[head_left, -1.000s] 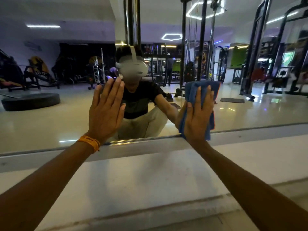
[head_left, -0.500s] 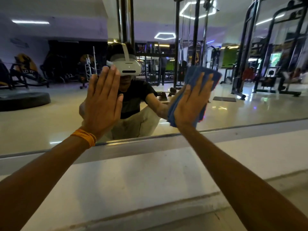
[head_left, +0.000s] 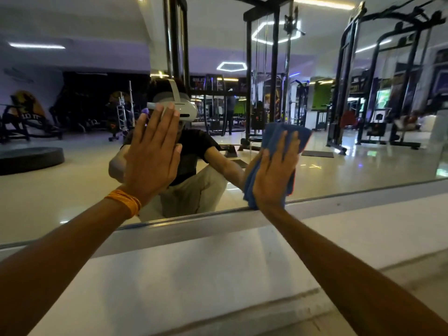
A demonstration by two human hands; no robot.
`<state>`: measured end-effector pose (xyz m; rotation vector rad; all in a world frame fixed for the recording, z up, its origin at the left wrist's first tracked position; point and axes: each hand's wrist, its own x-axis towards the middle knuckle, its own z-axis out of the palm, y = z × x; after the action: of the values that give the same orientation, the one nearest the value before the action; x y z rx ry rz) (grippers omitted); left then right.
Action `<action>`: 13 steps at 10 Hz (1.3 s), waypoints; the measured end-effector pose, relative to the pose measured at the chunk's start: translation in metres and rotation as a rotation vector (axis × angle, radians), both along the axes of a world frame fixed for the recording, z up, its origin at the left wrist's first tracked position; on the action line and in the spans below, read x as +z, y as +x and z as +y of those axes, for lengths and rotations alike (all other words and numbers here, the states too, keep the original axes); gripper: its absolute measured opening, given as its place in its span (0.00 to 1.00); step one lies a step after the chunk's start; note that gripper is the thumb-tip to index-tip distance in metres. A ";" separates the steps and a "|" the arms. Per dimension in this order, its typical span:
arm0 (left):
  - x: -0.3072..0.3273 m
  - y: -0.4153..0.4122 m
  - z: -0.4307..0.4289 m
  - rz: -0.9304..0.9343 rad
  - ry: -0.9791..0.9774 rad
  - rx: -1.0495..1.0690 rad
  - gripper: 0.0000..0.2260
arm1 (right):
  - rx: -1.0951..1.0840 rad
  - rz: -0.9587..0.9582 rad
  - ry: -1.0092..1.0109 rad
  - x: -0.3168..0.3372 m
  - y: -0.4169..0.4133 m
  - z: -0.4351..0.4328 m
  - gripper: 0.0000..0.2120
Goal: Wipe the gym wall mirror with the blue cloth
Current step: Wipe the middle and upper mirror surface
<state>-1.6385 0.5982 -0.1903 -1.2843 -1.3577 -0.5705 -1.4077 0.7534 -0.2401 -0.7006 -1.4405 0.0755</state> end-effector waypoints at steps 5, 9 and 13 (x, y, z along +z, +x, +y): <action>-0.024 0.000 -0.006 0.011 -0.019 -0.005 0.29 | 0.018 -0.930 0.619 -0.062 0.013 0.014 0.30; -0.032 0.012 0.001 -0.041 0.003 -0.004 0.29 | -0.025 -0.748 0.324 -0.052 0.035 0.015 0.30; -0.026 0.013 0.010 0.043 -0.044 0.032 0.29 | -0.104 -0.282 0.076 0.001 0.028 0.026 0.28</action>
<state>-1.6250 0.6084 -0.2168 -1.3009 -1.3593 -0.4909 -1.3798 0.7792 -0.2392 -0.7438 -1.6629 -0.1637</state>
